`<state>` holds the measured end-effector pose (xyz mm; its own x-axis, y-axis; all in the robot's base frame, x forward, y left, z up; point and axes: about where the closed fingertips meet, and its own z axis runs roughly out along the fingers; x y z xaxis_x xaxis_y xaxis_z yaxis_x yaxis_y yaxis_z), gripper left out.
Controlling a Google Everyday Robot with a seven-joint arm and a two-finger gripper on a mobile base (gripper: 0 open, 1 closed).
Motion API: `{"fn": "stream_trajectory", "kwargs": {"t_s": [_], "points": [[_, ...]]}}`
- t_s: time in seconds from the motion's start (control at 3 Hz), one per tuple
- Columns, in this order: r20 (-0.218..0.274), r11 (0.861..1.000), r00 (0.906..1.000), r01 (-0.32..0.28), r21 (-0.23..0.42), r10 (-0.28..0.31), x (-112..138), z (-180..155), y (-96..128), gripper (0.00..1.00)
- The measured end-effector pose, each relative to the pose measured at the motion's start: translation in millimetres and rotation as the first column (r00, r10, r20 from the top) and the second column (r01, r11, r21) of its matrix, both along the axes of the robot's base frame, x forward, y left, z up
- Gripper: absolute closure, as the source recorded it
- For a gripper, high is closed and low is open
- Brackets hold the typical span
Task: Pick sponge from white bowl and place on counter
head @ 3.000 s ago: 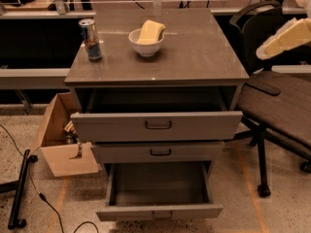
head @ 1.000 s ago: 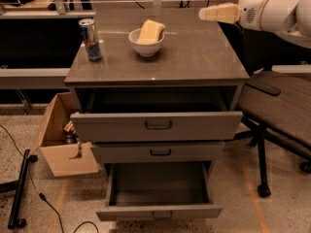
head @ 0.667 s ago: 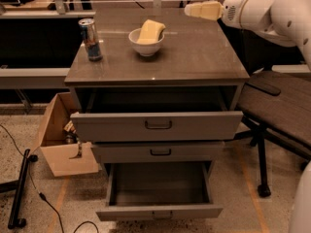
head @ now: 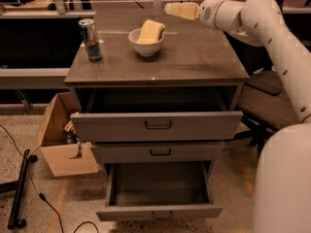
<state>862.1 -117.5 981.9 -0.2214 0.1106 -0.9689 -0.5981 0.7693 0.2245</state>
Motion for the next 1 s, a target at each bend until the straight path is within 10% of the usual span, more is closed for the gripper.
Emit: {"fn": "stream_trajectory", "kwargs": {"t_s": [1.0], "points": [[-0.077,0.981,0.9881,-0.121,0.154,0.134,27,-17,90,0.0]]}}
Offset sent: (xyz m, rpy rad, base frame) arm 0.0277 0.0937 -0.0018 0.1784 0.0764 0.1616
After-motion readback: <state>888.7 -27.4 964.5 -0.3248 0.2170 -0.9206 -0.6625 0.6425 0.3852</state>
